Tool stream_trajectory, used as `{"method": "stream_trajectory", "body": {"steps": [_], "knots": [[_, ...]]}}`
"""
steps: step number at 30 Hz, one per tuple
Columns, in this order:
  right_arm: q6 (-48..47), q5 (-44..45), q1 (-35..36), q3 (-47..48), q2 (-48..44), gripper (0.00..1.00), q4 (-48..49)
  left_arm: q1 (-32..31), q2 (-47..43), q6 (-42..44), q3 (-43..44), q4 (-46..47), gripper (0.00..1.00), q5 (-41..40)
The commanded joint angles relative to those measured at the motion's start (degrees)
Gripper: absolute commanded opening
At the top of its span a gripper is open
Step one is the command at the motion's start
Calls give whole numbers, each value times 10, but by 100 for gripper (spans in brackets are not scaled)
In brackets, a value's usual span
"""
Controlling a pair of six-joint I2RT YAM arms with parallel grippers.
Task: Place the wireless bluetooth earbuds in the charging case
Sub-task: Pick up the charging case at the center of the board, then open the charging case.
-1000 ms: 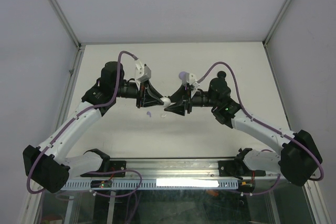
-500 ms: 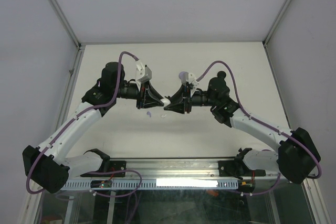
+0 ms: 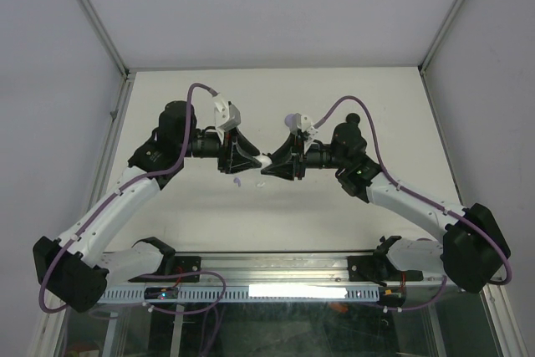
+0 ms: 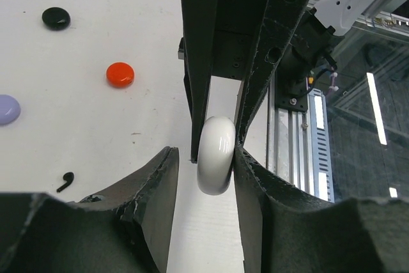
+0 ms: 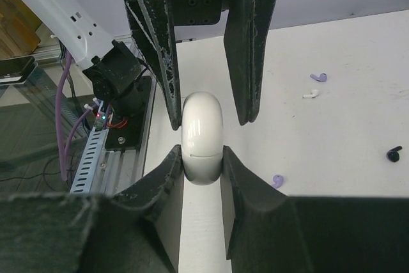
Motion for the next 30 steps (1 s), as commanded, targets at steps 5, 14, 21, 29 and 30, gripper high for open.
{"method": "stream_trajectory", "body": {"steps": [5,14,21,29,30], "knots": [[14,-52,10,10,-15,1,54,2,-17,-13,-4,62,42,-71],[10,-69,13,3,-21,1,57,10,-14,-31,-4,72,45,-87],[-4,-68,19,-4,-26,1,60,17,-10,-44,-5,80,48,-90],[-14,-60,21,-9,-31,1,62,19,-9,-45,-5,79,54,-99],[-18,-54,21,-11,-33,1,62,19,-10,-45,-5,80,55,-99]]}}
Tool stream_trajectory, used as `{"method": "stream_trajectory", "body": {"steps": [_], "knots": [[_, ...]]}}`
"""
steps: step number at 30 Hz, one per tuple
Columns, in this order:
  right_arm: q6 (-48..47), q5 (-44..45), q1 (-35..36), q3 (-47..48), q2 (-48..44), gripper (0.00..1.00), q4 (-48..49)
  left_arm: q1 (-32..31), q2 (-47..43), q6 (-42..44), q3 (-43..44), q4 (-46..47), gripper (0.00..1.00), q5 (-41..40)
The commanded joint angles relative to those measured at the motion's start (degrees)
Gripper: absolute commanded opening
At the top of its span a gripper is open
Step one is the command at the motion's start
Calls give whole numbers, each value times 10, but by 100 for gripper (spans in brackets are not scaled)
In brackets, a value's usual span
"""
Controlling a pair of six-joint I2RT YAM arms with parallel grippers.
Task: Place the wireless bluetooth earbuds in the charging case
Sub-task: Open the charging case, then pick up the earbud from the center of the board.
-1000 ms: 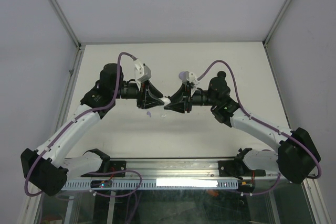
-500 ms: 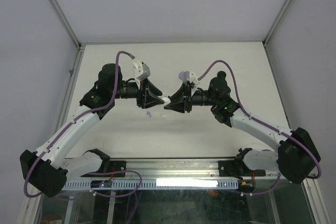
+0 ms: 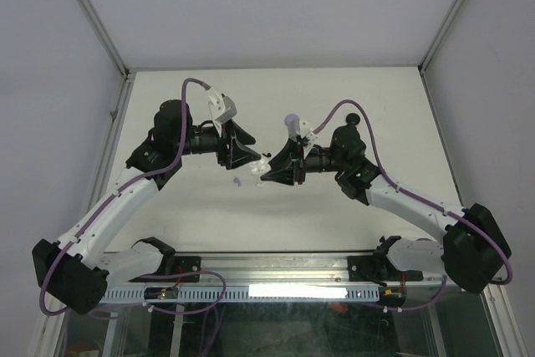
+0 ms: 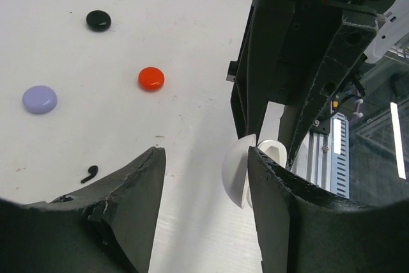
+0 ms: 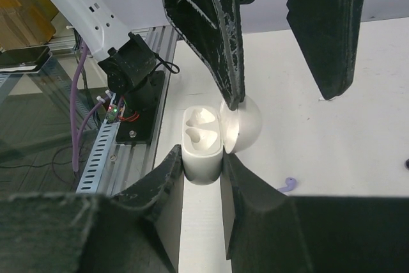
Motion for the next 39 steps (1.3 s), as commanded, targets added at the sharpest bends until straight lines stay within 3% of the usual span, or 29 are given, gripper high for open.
{"method": "stream_trajectory", "body": {"steps": [1,6,10,18,31,39], "knots": [[-18,-22,11,-2,-34,1,49,6,-2,3,1,39,56,-35],[-60,79,9,-28,-56,1,17,6,-17,0,-2,39,63,-63],[-88,147,4,-59,-84,1,18,6,-27,-17,-8,36,69,-147],[-116,278,4,-121,-139,1,42,7,-20,-95,-11,-28,71,-335],[-136,369,4,-205,-188,1,90,7,24,-280,-47,-108,71,-435],[-124,373,4,-218,-197,2,94,36,77,-333,-51,-136,70,-492]]}}
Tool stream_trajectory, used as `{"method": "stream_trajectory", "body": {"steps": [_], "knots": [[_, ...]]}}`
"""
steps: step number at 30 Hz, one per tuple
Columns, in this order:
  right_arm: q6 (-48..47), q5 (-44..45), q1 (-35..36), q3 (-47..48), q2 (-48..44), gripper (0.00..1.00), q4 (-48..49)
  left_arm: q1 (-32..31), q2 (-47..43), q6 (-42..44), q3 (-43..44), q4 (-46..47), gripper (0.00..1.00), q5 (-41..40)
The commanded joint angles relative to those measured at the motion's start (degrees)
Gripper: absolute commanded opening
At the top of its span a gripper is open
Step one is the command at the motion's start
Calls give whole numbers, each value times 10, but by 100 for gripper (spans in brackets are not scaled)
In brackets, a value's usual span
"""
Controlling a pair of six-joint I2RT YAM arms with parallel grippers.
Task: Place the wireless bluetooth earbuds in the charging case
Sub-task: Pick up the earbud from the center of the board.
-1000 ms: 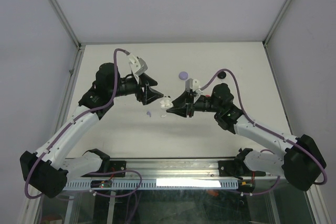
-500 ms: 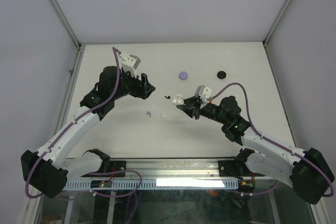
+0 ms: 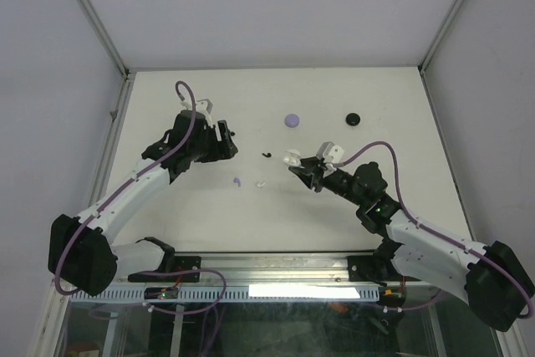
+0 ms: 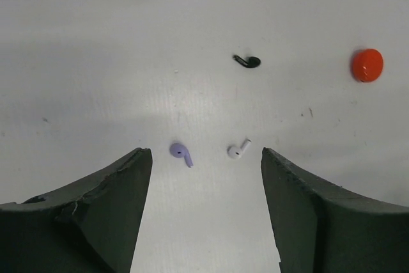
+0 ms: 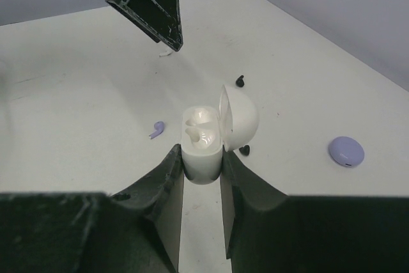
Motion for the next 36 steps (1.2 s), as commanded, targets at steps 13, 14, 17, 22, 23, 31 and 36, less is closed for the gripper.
{"method": "stream_trajectory", "body": {"steps": [13,14,17,22,23,31,36], "knots": [[11,20,1,-10,-20,2,56,-92,116,-91,44,-22,58,-55],[11,21,1,-10,-21,2,56,-106,127,-87,52,-22,58,-64],[11,22,1,-10,-22,2,54,-135,171,-74,79,-16,55,-61],[6,41,1,-12,-32,2,44,-164,235,-34,131,1,52,-29],[6,49,1,-12,-35,2,42,-165,249,-28,138,5,52,-18],[3,103,1,-23,-60,2,35,-168,315,3,164,11,47,32],[0,120,1,-27,-64,2,33,-177,345,17,164,11,46,51]]}}
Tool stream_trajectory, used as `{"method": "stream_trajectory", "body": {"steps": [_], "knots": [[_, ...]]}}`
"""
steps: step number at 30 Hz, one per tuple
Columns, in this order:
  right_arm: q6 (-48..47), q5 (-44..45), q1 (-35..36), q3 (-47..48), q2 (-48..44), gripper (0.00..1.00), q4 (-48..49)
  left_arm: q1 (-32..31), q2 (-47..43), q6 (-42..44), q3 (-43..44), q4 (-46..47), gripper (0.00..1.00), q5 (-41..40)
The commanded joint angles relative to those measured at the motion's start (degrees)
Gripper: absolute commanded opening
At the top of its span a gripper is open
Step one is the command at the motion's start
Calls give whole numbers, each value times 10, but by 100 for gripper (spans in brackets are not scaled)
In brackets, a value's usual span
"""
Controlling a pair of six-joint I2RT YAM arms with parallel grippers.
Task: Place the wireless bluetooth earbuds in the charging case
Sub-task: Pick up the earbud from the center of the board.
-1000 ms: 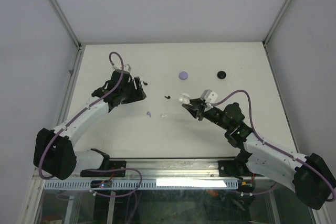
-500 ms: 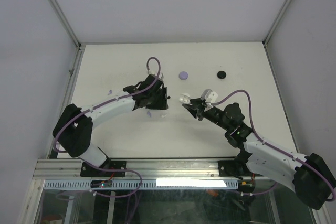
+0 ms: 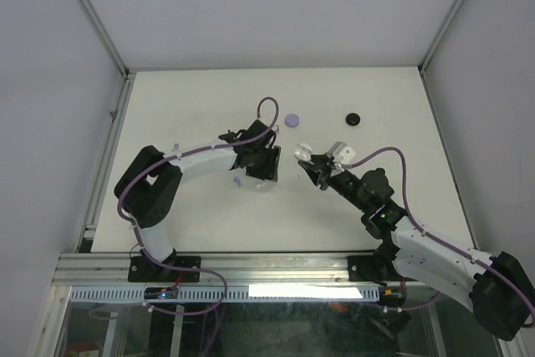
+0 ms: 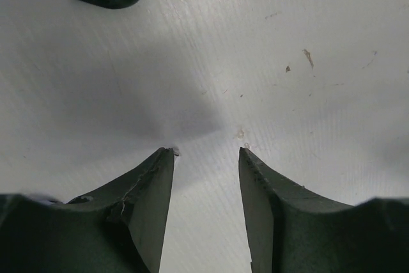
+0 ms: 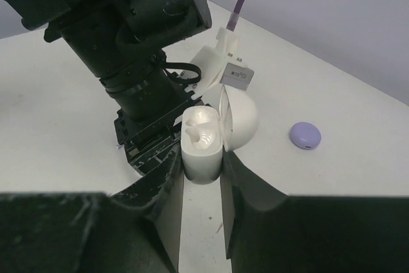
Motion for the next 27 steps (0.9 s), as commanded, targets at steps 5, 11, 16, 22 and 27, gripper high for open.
{"method": "stream_trajectory", "body": {"steps": [5,11,16,22,27], "knots": [[-8,38,1,-2,-23,2,23,-12,21,27,11,17,46,38],[-10,43,1,-2,-27,2,19,-22,8,29,-6,10,45,55],[-10,43,1,-2,-26,2,17,-25,-18,33,-20,-6,45,40],[-10,43,1,0,-26,2,10,-25,-32,39,-16,-18,45,15],[-8,43,1,-1,-30,2,1,-23,-36,39,-22,-28,43,-18]]}}
